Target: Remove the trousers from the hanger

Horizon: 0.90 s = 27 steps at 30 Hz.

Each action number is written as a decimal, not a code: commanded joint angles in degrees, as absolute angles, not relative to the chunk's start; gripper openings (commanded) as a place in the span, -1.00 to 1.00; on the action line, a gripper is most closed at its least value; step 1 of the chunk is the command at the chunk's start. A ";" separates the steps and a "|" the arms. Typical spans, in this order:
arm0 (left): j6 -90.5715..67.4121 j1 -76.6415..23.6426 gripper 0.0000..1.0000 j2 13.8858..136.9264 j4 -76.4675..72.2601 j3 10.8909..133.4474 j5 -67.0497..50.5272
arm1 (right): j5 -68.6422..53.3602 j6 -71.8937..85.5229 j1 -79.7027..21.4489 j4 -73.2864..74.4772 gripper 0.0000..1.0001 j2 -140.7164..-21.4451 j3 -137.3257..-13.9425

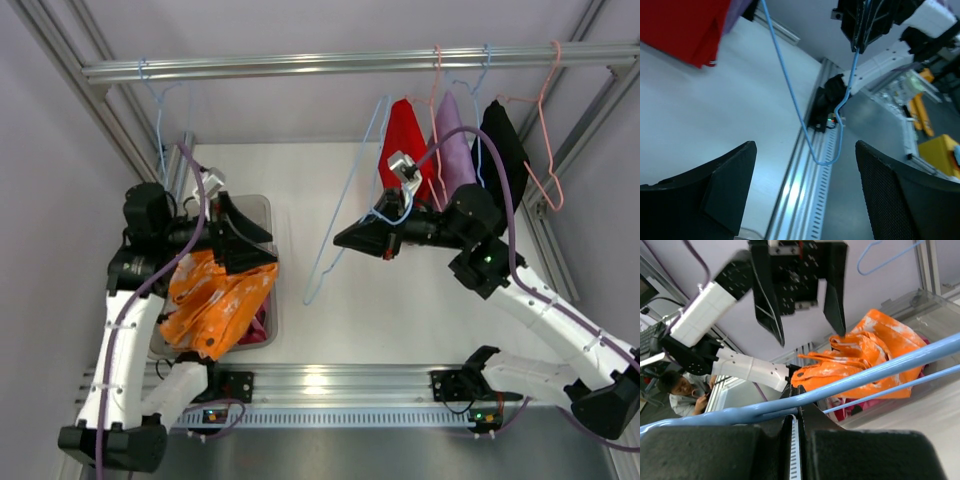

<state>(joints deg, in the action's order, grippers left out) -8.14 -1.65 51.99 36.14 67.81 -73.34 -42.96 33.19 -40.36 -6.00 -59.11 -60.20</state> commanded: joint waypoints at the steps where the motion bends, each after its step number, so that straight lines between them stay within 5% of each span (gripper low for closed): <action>1: -31.39 -8.77 0.68 51.23 2.90 63.71 -78.06 | -42.01 34.89 -41.39 -12.21 -1.00 -59.94 -63.89; 6: -10.66 -25.71 0.67 55.46 20.22 70.13 -61.54 | -41.66 35.95 -42.80 -13.09 -1.00 -62.14 -65.04; 21: -0.53 -34.98 0.31 60.47 25.75 71.72 -49.40 | -41.48 36.82 -43.95 -13.62 -1.00 -64.95 -68.29; 24: -1.14 -35.16 0.06 60.47 25.23 71.63 -48.25 | -41.13 36.83 -43.95 -13.71 -1.00 -65.04 -68.12; 27: -3.68 -35.07 -0.44 60.21 23.21 71.72 -48.60 | -40.87 36.74 -44.03 -13.62 -1.00 -65.13 -67.94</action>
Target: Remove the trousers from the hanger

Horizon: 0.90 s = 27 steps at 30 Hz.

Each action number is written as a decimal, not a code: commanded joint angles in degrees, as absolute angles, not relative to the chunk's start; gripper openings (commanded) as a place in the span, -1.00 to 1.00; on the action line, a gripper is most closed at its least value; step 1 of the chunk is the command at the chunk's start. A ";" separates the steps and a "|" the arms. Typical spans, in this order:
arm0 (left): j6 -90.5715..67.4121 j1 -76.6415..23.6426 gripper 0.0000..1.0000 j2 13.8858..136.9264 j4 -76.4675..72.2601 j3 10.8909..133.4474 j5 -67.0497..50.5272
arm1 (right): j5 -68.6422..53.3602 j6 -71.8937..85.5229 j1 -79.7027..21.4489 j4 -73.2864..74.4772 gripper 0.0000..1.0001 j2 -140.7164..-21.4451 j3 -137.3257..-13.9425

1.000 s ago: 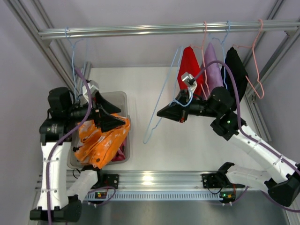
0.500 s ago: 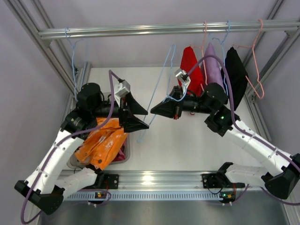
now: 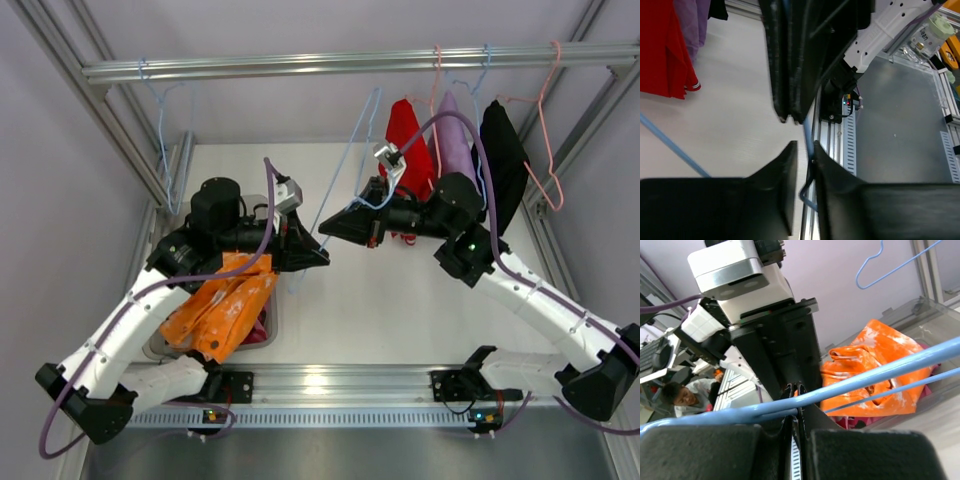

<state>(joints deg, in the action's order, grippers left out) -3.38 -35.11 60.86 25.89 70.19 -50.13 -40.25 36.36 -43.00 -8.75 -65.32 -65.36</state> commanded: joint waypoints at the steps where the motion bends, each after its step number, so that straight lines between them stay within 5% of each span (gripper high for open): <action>1: -4.82 -35.07 -0.68 60.29 22.51 72.07 -48.60 | -40.96 36.74 -43.95 -13.62 -1.00 -65.13 -67.85; 2: -7.27 -35.07 -1.00 60.55 21.37 72.24 -48.52 | -40.78 36.65 -44.03 -13.62 -1.00 -65.04 -67.85; 5: -13.59 -34.11 -1.00 60.29 17.34 72.25 -49.21 | -40.61 36.39 -43.95 -13.19 -0.89 -64.60 -67.76; 7: -17.91 -33.05 -1.00 60.29 14.87 71.81 -49.57 | -40.61 35.60 -43.95 -12.66 -0.50 -64.07 -67.59; 8: -22.54 -31.57 -1.00 60.12 13.64 70.59 -50.01 | -40.52 35.16 -43.86 -11.87 -0.03 -63.38 -67.59; 11: -27.75 -29.37 -1.00 59.33 8.37 68.21 -50.62 | -39.21 31.92 -43.94 -8.98 0.51 -61.62 -67.33; 19: -33.04 -25.58 -1.00 57.83 5.29 63.91 -50.89 | -34.81 26.28 -43.77 -2.29 0.99 -55.82 -64.34; 27: -52.29 -13.02 -1.00 61.43 -12.57 59.06 -50.37 | -33.05 22.42 -43.68 -0.09 0.99 -53.26 -64.34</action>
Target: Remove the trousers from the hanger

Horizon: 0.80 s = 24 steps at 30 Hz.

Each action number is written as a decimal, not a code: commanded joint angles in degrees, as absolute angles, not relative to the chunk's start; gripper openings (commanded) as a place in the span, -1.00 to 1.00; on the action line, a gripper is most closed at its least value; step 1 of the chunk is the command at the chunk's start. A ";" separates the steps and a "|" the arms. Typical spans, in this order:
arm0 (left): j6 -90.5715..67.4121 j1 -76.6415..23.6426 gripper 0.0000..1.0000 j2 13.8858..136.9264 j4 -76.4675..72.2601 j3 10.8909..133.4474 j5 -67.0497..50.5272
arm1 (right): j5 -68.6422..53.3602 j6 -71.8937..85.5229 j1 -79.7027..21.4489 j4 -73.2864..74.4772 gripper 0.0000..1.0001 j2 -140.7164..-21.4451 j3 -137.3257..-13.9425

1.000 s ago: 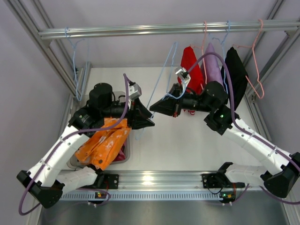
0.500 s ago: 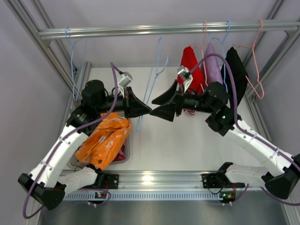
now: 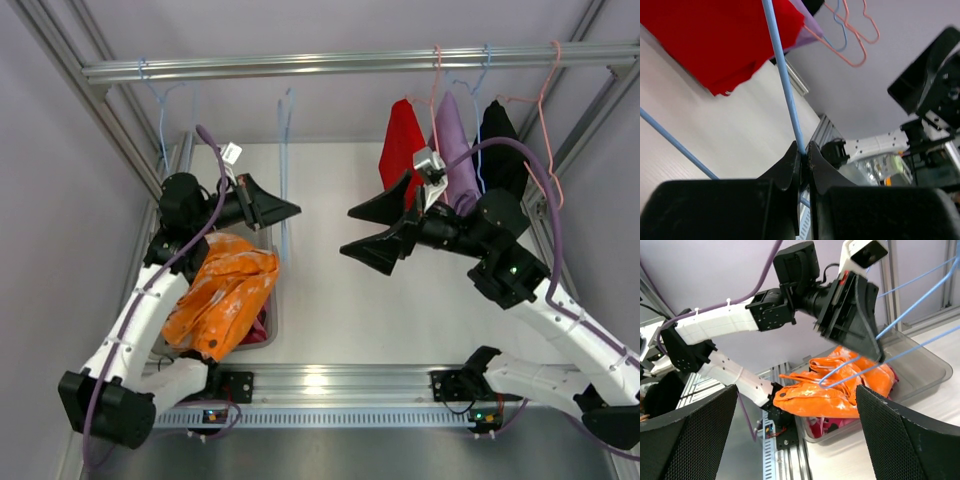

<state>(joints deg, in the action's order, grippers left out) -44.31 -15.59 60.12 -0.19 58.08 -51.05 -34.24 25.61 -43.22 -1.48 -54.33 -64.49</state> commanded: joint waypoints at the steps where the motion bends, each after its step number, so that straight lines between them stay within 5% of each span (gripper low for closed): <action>1: -53.95 -11.27 -1.00 63.09 -12.66 60.72 -49.93 | -33.13 22.33 -43.59 1.83 0.99 -53.09 -64.51; 24: -62.67 -5.98 -1.00 68.21 -26.81 68.47 -52.73 | -33.05 21.09 -43.59 1.76 0.99 -51.41 -62.32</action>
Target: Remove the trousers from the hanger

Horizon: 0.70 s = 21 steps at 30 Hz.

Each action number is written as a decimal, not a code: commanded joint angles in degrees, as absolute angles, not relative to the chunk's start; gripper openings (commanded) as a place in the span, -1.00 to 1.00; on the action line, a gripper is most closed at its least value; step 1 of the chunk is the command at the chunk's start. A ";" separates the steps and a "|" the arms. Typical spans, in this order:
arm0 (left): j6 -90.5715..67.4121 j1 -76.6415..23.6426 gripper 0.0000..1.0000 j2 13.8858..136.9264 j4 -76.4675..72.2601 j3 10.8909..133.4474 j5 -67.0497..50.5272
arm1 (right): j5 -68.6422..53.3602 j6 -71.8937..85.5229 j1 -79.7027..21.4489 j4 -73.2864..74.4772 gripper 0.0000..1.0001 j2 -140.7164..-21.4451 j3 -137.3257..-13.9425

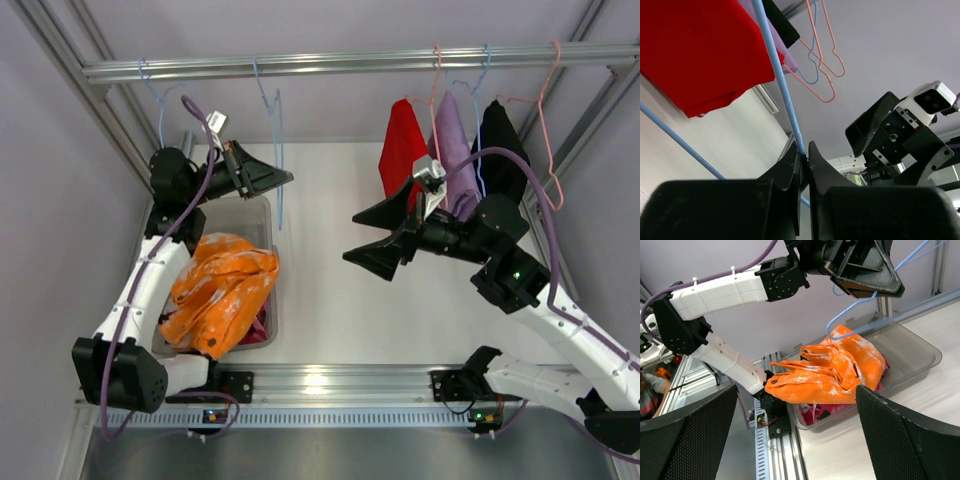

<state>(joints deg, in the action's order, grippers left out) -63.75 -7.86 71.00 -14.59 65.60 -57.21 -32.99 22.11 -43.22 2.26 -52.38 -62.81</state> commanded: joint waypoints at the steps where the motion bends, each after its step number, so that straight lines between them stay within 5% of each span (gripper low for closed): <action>1: -60.93 -6.06 -1.00 67.68 -25.68 68.55 -53.17 | -33.13 21.09 -43.59 1.58 0.99 -51.42 -62.23; 11: -54.67 -5.98 -1.00 61.52 -14.68 64.68 -50.98 | -33.84 22.32 -43.59 0.53 0.99 -52.82 -61.96; 21: -64.86 1.91 -1.00 71.80 -21.09 67.66 -51.15 | -33.84 22.06 -43.59 0.70 0.99 -53.70 -63.37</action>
<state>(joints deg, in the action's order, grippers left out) -61.71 -0.82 70.06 -14.92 64.95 -51.68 -33.50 22.55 -43.22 2.31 -54.06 -62.24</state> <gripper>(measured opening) 0.076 0.993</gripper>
